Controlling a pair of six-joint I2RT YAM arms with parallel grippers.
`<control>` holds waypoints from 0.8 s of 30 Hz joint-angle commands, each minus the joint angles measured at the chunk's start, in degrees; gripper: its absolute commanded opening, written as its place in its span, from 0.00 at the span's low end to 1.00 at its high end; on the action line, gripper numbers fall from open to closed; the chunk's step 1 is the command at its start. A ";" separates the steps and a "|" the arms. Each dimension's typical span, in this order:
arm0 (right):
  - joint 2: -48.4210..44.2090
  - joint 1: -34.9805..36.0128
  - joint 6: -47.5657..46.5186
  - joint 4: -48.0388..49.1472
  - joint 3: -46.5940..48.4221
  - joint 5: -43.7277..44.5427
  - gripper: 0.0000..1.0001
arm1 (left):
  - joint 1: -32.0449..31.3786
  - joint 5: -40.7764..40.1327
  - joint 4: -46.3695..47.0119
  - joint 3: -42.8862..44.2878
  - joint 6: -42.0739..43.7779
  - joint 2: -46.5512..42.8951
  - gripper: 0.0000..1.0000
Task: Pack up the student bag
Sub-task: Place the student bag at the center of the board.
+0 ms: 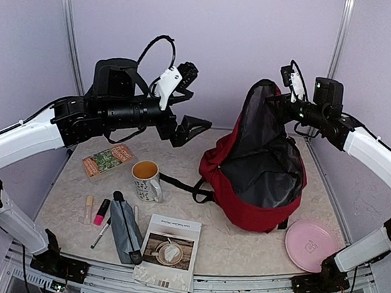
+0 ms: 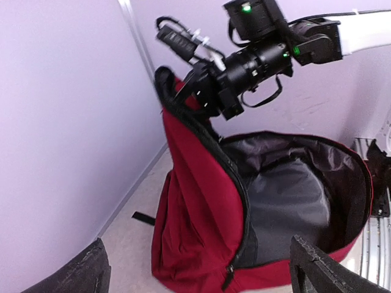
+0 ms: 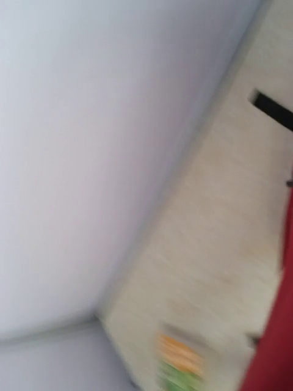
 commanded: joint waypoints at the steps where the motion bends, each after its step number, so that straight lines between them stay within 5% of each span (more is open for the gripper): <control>1: 4.86 -0.90 8.19 13.63 9.09 10.82 0.00 | 6.22 -4.78 -1.58 -3.89 -6.68 -4.68 0.99; 10: 7.10 -3.43 9.59 19.03 2.52 -1.08 0.00 | 25.36 1.03 -0.92 -14.41 -22.73 -6.64 0.99; 16: 4.23 -6.03 8.44 14.05 -7.26 -3.67 0.00 | 29.87 5.01 0.56 -20.22 -25.42 -6.00 0.99; 24: -2.46 -6.33 9.58 3.63 -12.08 0.91 0.50 | 22.23 1.43 -2.54 -25.70 -22.52 -10.16 0.99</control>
